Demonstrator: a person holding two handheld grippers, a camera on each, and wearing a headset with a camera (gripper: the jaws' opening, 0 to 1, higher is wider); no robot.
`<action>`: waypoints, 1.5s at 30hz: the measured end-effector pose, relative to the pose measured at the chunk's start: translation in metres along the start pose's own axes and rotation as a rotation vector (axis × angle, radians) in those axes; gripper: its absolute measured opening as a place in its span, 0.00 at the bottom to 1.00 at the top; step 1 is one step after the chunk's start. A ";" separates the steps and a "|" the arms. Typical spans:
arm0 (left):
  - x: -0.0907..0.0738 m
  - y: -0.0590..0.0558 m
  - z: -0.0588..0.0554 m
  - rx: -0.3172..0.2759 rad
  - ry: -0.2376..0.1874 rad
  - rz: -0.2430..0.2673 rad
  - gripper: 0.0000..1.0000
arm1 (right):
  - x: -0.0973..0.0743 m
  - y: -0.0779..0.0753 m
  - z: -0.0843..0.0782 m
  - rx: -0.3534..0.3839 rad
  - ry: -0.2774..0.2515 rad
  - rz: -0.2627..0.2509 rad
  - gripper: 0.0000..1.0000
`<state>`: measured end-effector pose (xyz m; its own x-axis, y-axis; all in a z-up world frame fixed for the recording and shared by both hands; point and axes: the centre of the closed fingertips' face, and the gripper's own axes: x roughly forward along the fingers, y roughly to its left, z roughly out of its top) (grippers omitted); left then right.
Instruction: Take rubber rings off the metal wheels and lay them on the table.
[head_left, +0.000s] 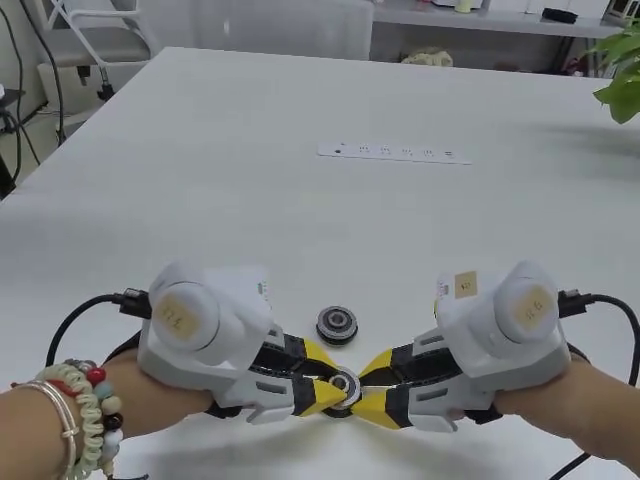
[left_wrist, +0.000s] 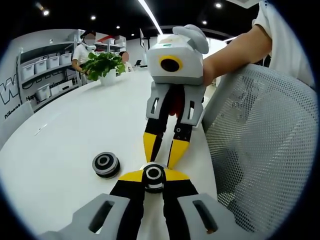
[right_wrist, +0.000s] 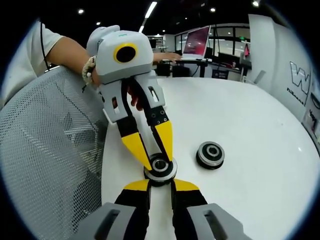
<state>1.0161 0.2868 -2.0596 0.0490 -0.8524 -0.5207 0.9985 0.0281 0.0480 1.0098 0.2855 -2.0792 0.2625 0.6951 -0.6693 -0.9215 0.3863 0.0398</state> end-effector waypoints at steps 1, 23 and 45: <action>0.000 0.000 0.000 -0.001 0.000 0.001 0.07 | 0.000 0.000 0.000 0.003 0.002 -0.001 0.11; 0.001 0.003 0.000 -0.008 -0.008 0.014 0.07 | -0.002 -0.013 -0.004 0.431 -0.010 -0.046 0.00; 0.000 0.007 -0.001 -0.026 -0.006 0.031 0.07 | 0.000 -0.024 -0.001 0.633 -0.070 -0.109 0.00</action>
<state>1.0235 0.2872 -2.0603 0.0802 -0.8538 -0.5143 0.9968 0.0683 0.0421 1.0312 0.2751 -2.0809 0.3825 0.6616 -0.6450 -0.5470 0.7247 0.4190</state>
